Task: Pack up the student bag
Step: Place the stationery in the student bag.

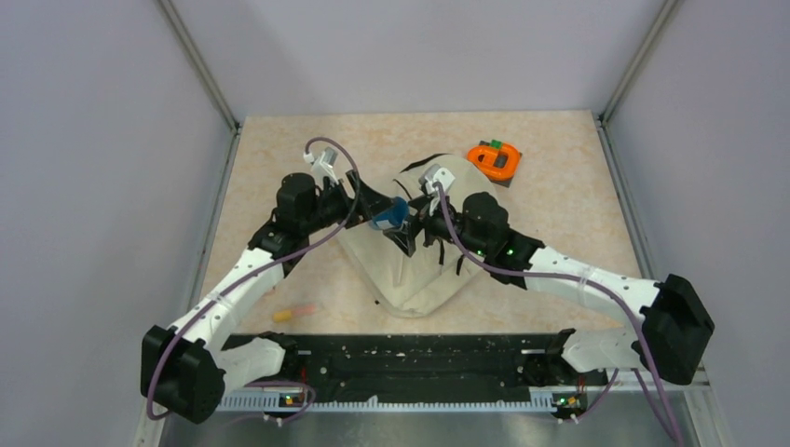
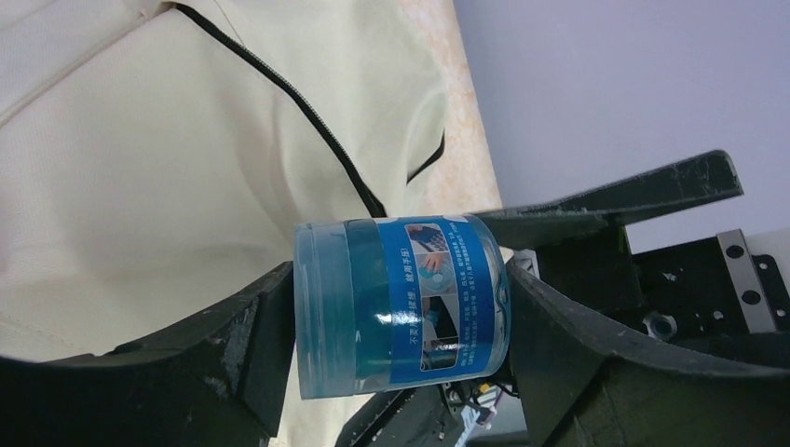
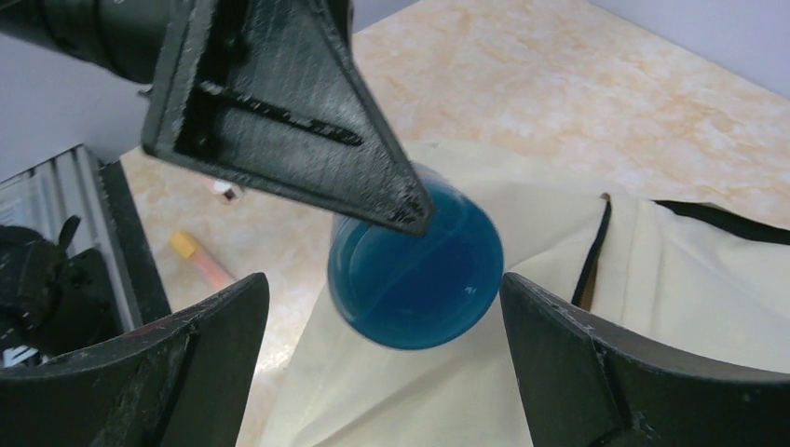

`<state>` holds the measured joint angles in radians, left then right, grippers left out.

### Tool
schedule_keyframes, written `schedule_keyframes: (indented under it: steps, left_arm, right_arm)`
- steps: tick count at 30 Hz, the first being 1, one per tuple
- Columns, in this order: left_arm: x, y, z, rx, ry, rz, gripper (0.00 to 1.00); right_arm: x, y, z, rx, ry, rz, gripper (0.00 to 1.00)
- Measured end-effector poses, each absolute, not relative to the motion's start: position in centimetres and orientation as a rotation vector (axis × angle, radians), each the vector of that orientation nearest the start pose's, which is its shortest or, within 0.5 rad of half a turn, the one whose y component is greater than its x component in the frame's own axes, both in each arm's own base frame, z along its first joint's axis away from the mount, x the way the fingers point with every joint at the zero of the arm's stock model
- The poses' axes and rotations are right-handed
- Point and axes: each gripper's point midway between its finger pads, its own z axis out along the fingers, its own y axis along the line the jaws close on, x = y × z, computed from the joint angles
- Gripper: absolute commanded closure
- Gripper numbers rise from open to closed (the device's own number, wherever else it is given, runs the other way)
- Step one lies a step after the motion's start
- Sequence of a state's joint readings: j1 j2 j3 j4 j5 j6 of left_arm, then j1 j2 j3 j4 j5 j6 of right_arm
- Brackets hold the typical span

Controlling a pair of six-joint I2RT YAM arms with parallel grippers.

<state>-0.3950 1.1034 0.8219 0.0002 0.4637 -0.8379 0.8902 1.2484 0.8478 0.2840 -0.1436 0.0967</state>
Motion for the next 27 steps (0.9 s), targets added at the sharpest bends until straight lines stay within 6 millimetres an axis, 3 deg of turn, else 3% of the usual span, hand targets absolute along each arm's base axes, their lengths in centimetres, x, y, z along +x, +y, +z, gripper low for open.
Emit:
schedule_keyframes:
  steps: [6, 15, 21, 24, 27]
  left_arm:
    - [27.6, -24.5, 25.5, -0.059, 2.028, -1.299, 0.46]
    - [27.6, -24.7, 25.7, -0.050, 2.017, -1.307, 0.46]
    - [27.0, -25.3, 26.6, 0.007, 1.988, -1.355, 0.46]
    - [27.0, -25.4, 26.8, 0.024, 1.980, -1.356, 0.45]
    - [27.0, -25.4, 26.7, 0.024, 1.981, -1.354, 0.33]
  right_arm:
    - [26.4, 34.5, 24.8, -0.723, 1.607, 0.751, 0.07]
    - [26.6, 34.5, 25.0, -0.738, 1.595, 0.717, 0.10]
    - [26.2, 35.5, 24.8, -0.782, 1.590, 0.758, 0.33]
    - [26.0, 35.9, 24.5, -0.793, 1.597, 0.780, 0.49]
    - [26.0, 36.0, 24.5, -0.791, 1.599, 0.785, 0.61]
